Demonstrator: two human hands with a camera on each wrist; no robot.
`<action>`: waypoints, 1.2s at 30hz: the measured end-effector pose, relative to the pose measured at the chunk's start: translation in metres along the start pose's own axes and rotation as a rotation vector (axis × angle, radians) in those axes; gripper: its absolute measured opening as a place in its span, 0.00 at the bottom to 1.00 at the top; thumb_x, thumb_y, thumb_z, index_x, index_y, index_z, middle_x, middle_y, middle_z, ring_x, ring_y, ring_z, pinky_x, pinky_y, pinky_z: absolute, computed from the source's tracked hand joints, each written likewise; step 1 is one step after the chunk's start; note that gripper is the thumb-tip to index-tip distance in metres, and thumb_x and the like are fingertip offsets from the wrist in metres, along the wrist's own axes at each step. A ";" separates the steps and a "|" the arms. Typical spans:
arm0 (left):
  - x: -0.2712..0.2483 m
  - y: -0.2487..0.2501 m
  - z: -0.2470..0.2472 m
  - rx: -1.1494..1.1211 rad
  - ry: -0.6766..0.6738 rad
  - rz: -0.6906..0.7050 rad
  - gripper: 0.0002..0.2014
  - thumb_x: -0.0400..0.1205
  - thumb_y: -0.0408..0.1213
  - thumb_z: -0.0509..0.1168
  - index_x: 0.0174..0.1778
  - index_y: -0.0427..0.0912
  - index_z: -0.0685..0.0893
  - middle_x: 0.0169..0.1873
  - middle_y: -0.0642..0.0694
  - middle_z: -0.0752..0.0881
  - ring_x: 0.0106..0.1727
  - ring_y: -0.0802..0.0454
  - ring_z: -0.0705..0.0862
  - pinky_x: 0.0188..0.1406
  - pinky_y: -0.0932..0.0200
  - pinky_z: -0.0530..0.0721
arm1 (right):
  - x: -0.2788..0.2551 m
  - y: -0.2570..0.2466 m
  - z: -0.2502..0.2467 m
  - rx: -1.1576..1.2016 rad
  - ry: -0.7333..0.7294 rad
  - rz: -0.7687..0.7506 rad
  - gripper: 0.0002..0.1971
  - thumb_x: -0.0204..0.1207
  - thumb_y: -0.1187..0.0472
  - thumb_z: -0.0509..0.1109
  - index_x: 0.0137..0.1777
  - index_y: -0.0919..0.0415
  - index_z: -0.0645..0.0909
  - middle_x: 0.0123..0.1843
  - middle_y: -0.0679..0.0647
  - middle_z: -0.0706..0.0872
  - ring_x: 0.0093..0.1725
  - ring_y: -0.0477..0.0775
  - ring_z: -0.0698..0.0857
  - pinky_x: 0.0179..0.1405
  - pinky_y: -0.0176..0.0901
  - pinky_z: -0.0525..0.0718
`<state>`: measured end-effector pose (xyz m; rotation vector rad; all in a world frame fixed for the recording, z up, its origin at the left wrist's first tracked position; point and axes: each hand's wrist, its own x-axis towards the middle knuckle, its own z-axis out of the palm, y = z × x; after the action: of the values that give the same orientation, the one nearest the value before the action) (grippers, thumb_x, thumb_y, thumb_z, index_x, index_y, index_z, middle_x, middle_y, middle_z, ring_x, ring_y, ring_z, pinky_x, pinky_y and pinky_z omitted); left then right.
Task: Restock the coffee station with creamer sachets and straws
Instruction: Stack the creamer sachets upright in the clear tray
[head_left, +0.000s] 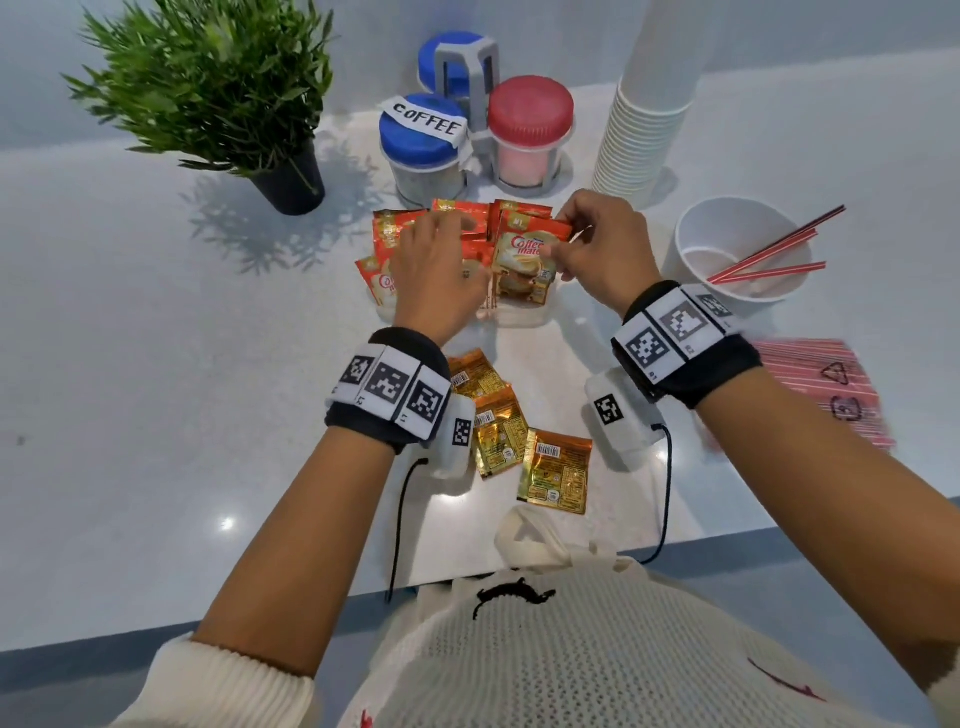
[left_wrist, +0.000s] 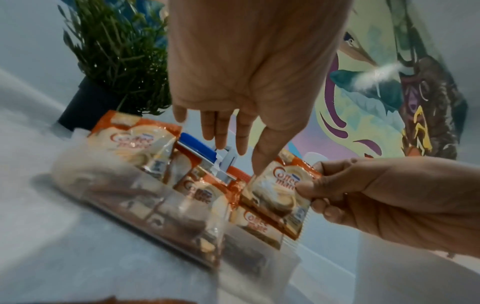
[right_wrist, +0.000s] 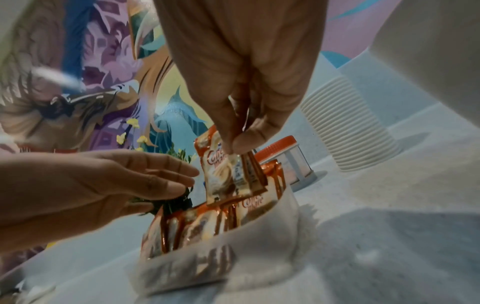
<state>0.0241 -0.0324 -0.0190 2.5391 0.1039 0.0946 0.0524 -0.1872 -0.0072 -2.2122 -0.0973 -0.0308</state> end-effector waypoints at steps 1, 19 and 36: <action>0.001 -0.003 -0.001 0.061 -0.005 -0.014 0.23 0.78 0.36 0.66 0.70 0.45 0.71 0.72 0.44 0.69 0.76 0.45 0.63 0.77 0.45 0.58 | 0.001 0.002 0.003 -0.031 -0.012 -0.010 0.06 0.68 0.70 0.73 0.42 0.67 0.79 0.40 0.55 0.82 0.39 0.55 0.82 0.46 0.51 0.85; 0.016 -0.035 0.009 0.198 -0.132 -0.004 0.39 0.77 0.48 0.68 0.80 0.41 0.58 0.82 0.41 0.55 0.83 0.42 0.50 0.81 0.43 0.50 | 0.015 0.002 0.017 -0.448 -0.212 -0.134 0.16 0.74 0.70 0.64 0.61 0.63 0.83 0.62 0.62 0.85 0.62 0.62 0.81 0.61 0.44 0.74; 0.025 -0.054 -0.019 0.265 -0.320 -0.065 0.37 0.80 0.40 0.66 0.82 0.50 0.53 0.83 0.43 0.49 0.84 0.41 0.44 0.81 0.38 0.47 | 0.022 0.010 0.031 -0.550 -0.209 -0.132 0.41 0.66 0.65 0.77 0.77 0.55 0.60 0.80 0.63 0.56 0.73 0.68 0.64 0.70 0.61 0.71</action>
<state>0.0443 0.0254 -0.0325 2.7731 0.0762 -0.3737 0.0743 -0.1671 -0.0331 -2.7496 -0.3911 0.1138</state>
